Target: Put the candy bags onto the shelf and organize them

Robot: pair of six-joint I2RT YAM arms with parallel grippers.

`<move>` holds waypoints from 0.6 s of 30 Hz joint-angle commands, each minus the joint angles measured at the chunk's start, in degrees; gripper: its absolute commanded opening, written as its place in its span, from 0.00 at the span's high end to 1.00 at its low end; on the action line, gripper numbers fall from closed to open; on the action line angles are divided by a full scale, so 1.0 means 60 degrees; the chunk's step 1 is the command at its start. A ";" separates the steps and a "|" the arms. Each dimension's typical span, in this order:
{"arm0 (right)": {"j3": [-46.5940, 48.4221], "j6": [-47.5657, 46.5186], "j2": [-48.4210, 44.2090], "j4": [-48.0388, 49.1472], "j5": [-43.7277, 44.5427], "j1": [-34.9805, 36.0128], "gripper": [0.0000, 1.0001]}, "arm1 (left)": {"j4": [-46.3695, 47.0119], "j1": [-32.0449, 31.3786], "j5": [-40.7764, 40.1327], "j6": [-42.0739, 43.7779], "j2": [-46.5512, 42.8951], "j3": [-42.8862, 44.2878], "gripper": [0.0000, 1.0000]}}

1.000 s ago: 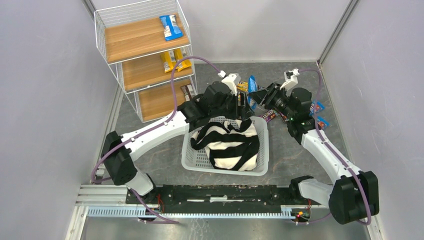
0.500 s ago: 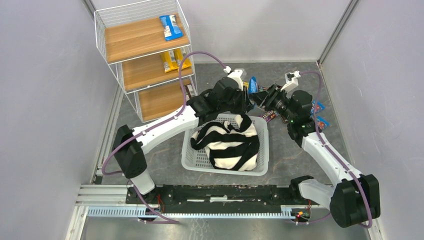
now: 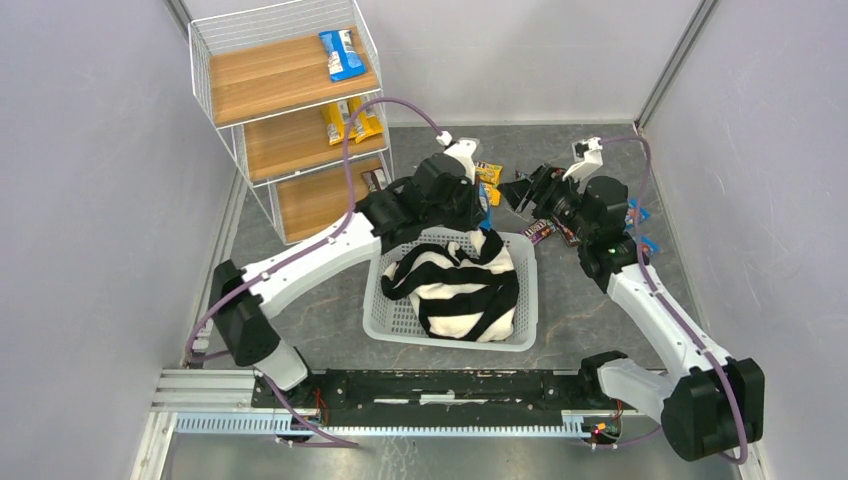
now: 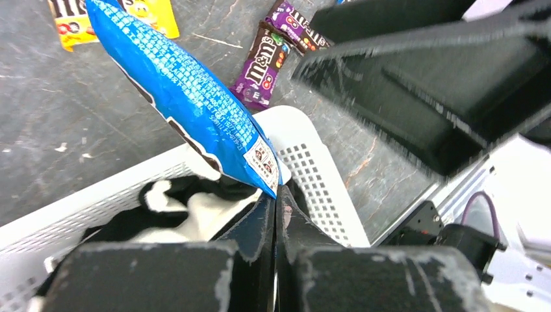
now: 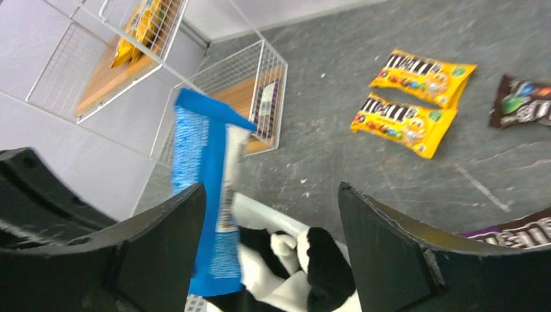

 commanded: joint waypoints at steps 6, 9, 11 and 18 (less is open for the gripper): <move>0.1212 -0.2258 -0.1134 -0.1078 0.1946 0.0035 0.14 | -0.2491 0.0981 0.0460 0.2304 -0.2018 0.1467 0.98; 0.1184 -0.2475 -0.1231 -0.1170 0.2160 0.0036 0.13 | -0.3204 0.1846 0.1118 0.2901 -0.2250 0.2580 0.98; 0.1155 -0.2515 -0.1237 -0.1226 0.2196 0.0029 0.13 | -0.3419 0.2411 0.1423 0.3240 -0.2386 0.3266 0.98; 0.1178 -0.2583 -0.1162 -0.1372 0.2132 0.0035 0.14 | -0.3802 0.4397 0.2288 0.4101 -0.1937 0.5713 0.98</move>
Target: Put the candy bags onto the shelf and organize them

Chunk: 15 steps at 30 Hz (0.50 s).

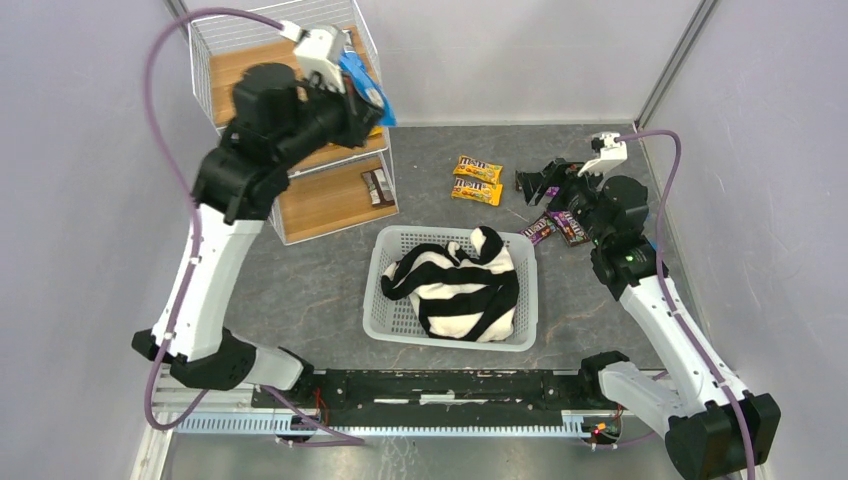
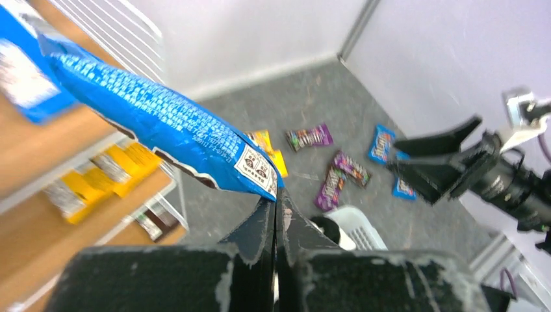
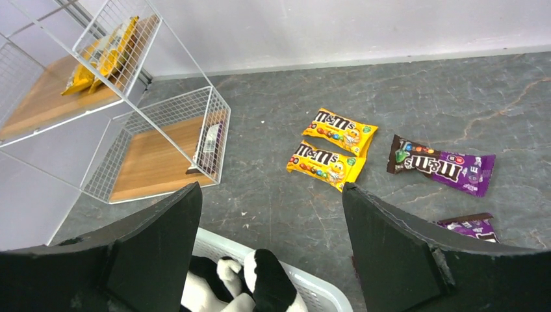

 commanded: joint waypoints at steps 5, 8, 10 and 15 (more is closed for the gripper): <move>0.0412 -0.0502 -0.0030 -0.0264 0.0271 0.0040 0.14 | 0.0369 0.2123 0.1532 0.1027 0.0440 0.2064 0.98; 0.0516 -0.0715 -0.0039 -0.0411 0.0339 0.0033 0.14 | 0.0853 0.3468 0.2539 0.0606 0.0642 0.2151 0.98; 0.0512 -0.0846 -0.0094 -0.0684 0.0451 0.0035 0.14 | 0.1315 0.4558 0.3777 -0.0063 0.0827 0.2016 0.98; 0.0395 -0.0990 -0.0216 -0.0805 0.0669 0.0037 0.14 | 0.2833 0.6005 0.6359 -0.2102 0.1301 0.1323 0.98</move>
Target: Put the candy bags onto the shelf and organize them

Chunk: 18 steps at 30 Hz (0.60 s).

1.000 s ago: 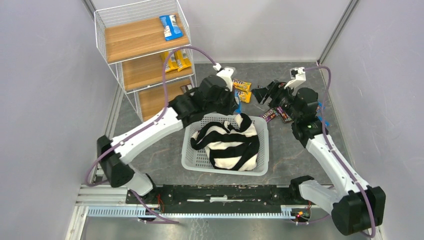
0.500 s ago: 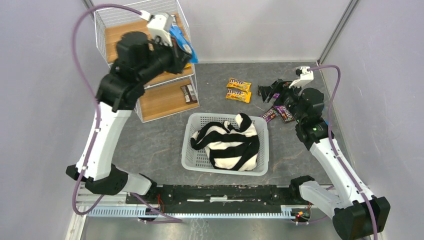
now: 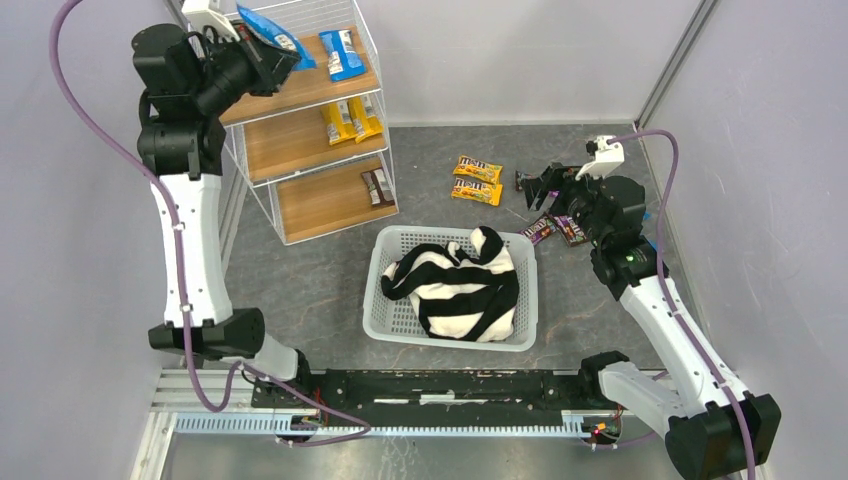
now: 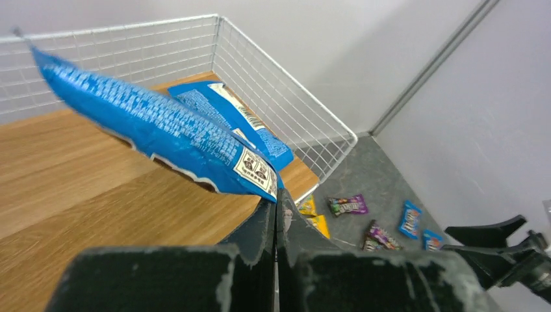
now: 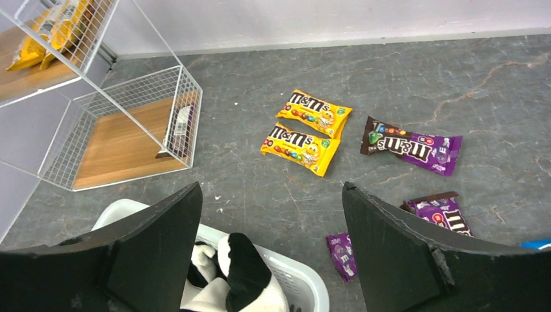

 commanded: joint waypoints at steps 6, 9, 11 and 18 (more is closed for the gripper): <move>0.0274 -0.0287 -0.0156 0.0058 0.0273 0.0035 0.14 | 0.1883 0.1292 0.2786 -0.2561 0.0544 -0.1108 0.98; 0.0258 -0.0264 -0.0080 0.0110 0.0245 0.0037 0.14 | 0.1895 0.1397 0.2914 -0.2723 0.0675 -0.1396 0.98; 0.0247 -0.0241 -0.0025 0.0138 0.0203 0.0032 0.14 | 0.1895 0.1445 0.2936 -0.2820 0.0773 -0.1476 0.98; 0.0199 -0.0209 0.0023 0.0190 0.0179 0.0036 0.14 | 0.1854 0.1479 0.3415 -0.3289 0.1340 -0.1442 0.98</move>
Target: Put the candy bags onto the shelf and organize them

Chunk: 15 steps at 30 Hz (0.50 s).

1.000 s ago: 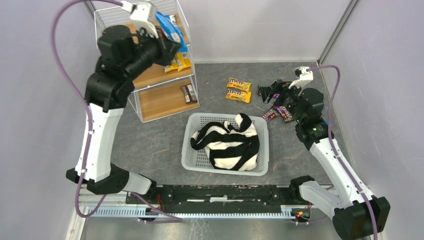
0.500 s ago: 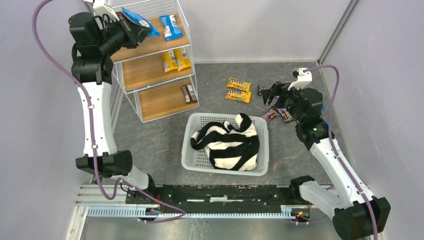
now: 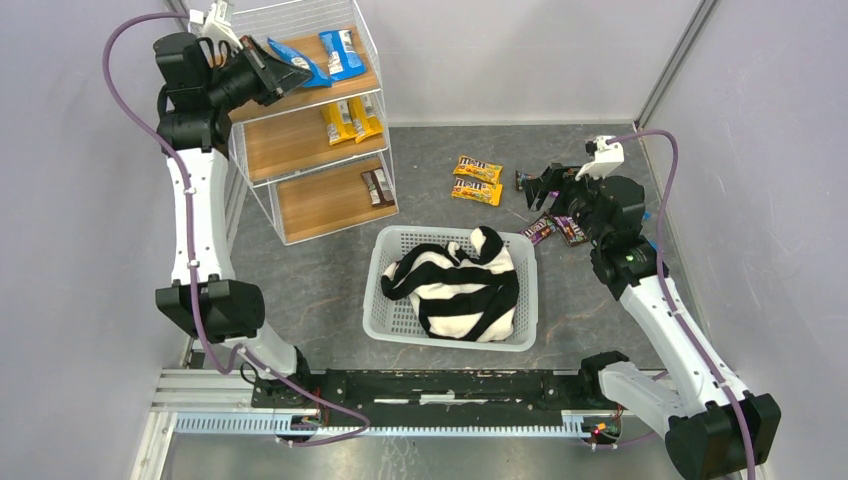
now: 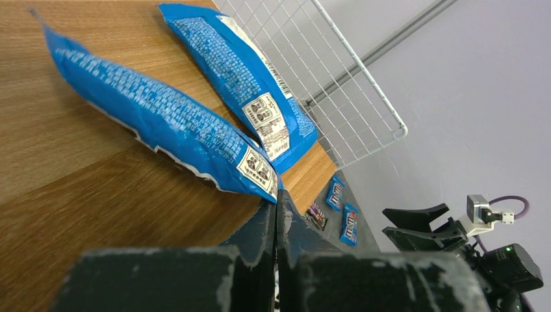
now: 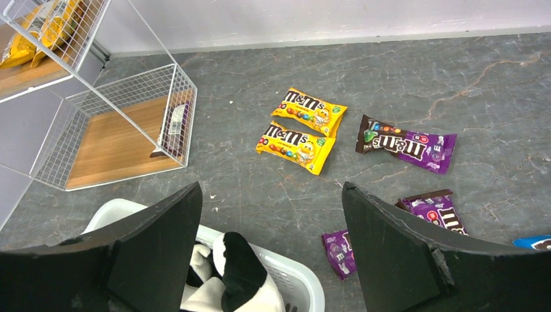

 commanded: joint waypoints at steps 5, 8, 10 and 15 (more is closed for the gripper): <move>0.0155 -0.0069 0.0007 0.0344 0.0066 0.0031 0.14 | 0.0533 0.0034 0.0957 -0.0792 0.0413 0.0034 0.98; 0.0146 -0.0060 0.0056 0.0371 0.0042 0.0036 0.14 | 0.0490 0.0039 0.0970 -0.0795 0.0528 0.0103 0.98; 0.0140 -0.0049 0.0079 0.0367 0.0039 0.0037 0.14 | 0.0288 0.0032 0.0890 -0.0728 0.0665 0.0255 0.96; 0.0112 -0.0152 0.0099 0.0284 0.0103 0.0035 0.14 | -0.0750 0.0036 0.0131 -0.0122 0.0754 0.0727 0.59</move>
